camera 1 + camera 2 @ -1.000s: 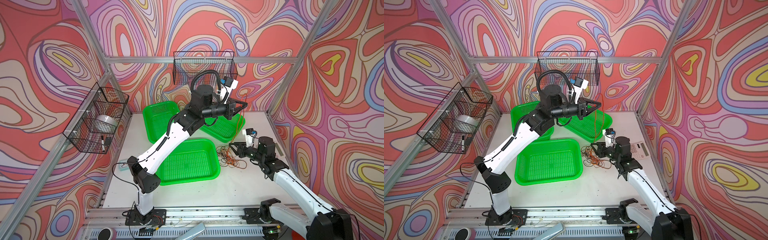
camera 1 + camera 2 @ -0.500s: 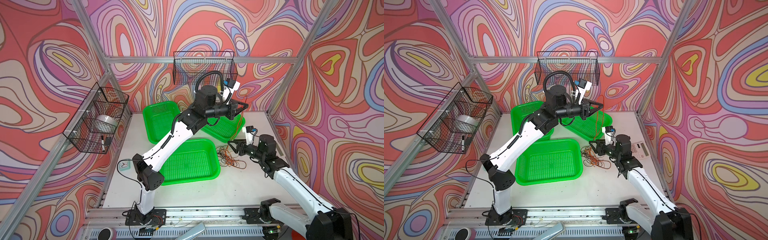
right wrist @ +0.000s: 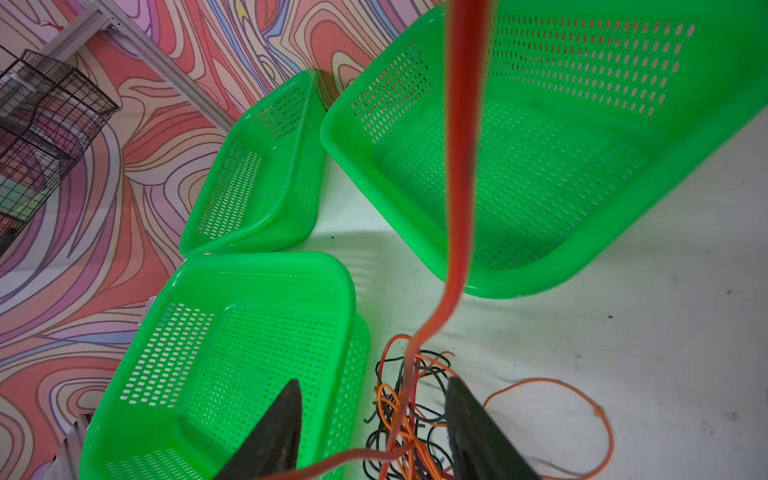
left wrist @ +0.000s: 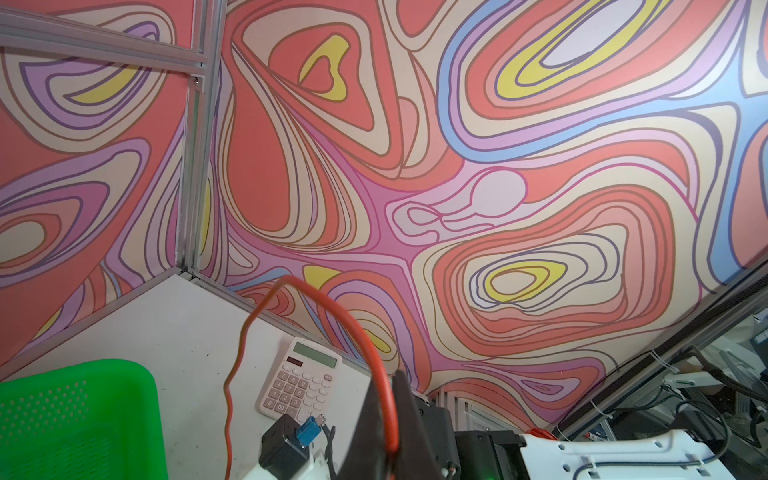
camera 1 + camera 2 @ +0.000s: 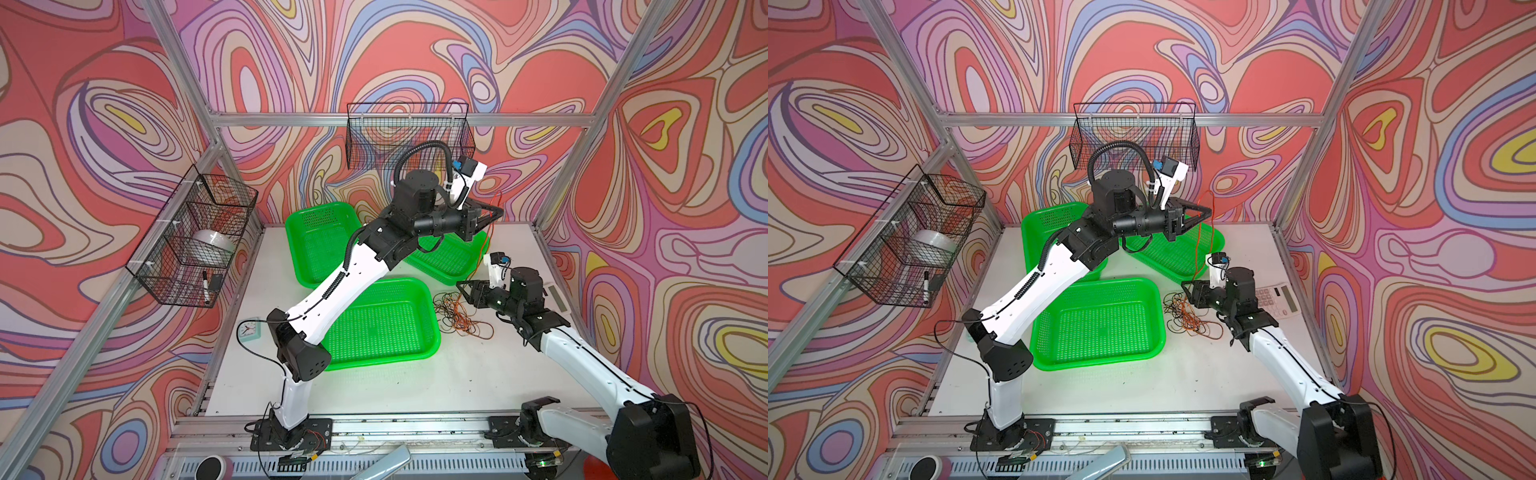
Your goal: Untangle the cables
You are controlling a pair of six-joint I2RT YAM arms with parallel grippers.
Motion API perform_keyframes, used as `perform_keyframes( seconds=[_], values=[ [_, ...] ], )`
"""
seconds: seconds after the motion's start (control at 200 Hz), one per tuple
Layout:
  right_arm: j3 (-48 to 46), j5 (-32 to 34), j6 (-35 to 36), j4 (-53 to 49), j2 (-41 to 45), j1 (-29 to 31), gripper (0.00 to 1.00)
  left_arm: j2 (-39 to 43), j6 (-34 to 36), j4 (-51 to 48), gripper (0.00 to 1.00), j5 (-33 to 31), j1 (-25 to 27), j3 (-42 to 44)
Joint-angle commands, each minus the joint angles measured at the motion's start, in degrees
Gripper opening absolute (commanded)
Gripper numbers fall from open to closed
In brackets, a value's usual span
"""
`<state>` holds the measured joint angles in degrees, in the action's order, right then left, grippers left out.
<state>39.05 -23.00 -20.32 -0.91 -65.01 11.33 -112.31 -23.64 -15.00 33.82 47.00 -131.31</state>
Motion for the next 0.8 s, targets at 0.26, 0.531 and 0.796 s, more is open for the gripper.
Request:
perform_keyframes(
  seconds=[0.26, 0.531, 0.796],
  values=[
    [-0.3, -1.6, -7.3, 6.8, 0.2, 0.3, 0.0, -2.9, 1.7, -5.2, 0.01, 0.9, 0.8, -3.0],
    [0.2, -1.3, -12.5, 5.8, 2.9, 0.1, 0.0, -1.1, 9.2, -13.9, 1.0, -5.4, -1.6, -3.0],
    [2.9, 0.2, -14.7, 1.6, 4.8, -0.8, 0.0, 9.8, 12.3, -9.5, 0.98, -9.0, -7.8, 18.5]
  ],
)
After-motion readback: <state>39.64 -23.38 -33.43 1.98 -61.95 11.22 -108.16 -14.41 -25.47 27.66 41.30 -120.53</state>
